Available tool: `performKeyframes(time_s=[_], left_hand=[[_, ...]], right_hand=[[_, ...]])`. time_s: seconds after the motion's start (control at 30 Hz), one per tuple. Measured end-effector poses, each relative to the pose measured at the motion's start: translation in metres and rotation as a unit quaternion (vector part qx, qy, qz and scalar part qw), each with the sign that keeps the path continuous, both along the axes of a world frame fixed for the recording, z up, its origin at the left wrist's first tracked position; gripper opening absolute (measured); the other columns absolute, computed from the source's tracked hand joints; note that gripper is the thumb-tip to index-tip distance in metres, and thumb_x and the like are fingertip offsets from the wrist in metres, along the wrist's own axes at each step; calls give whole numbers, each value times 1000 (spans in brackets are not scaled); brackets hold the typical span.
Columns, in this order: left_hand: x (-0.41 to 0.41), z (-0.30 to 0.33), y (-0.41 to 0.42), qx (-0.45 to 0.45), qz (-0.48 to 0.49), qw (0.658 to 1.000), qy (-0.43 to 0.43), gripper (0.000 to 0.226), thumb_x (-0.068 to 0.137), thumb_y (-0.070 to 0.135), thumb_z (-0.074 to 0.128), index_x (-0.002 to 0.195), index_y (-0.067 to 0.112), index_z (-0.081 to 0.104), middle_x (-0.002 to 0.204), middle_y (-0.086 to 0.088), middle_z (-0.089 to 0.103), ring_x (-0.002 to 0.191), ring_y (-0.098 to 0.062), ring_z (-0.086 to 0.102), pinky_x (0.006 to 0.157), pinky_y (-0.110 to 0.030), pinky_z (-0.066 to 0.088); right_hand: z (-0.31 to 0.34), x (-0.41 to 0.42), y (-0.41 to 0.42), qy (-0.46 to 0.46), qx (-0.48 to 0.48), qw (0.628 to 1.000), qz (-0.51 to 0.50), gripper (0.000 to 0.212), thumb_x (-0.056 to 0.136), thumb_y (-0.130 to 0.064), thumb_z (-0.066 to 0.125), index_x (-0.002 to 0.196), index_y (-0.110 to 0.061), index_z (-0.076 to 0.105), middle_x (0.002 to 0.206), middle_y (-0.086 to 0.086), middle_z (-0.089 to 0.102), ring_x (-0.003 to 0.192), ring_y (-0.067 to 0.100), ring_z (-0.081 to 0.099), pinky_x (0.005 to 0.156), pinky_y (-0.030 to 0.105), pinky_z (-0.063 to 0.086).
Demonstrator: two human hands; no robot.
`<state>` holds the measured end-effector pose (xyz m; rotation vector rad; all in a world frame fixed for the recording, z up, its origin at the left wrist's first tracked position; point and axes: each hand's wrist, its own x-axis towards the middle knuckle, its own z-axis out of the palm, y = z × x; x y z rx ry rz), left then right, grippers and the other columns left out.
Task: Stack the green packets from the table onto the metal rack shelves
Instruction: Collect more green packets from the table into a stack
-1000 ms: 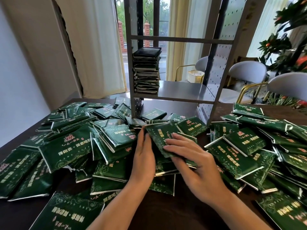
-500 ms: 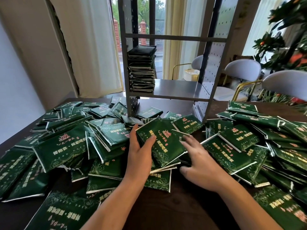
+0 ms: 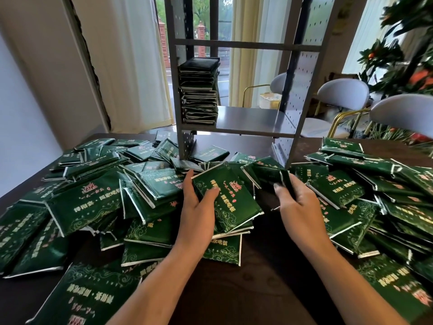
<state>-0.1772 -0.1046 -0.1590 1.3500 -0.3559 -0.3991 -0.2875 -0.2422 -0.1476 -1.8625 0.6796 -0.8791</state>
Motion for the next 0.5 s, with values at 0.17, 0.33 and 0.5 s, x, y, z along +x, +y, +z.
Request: performKeyframes(time_s=[0.17,0.33,0.5], left_hand=[[-4,3,1,65,2,997,-53,67,101,36,56,152,55,17,158,19,26,144,-6,26,120,-38,24],[-2,3,1,-33,-18,999,-2,61,99,47,53,153,46,25,149,14,47,136,-7,46,106,-28,40],[-1,-1,-1,-34,-23,999,-20,72,96,18,66,154,36,26,127,5,67,108,-1,67,90,-20,55]], right_hand=[[-8,0,13,-33,-130,981,137,39,100,-22,59,130,-47,59,133,-25,57,125,-7,50,99,17,40],[-17,3,18,21,-240,949,204,54,86,-21,64,133,-46,61,152,-19,42,148,6,26,118,35,26],[-4,-5,19,7,-106,946,306,78,71,-5,56,142,-39,51,150,-21,45,146,2,32,118,32,28]])
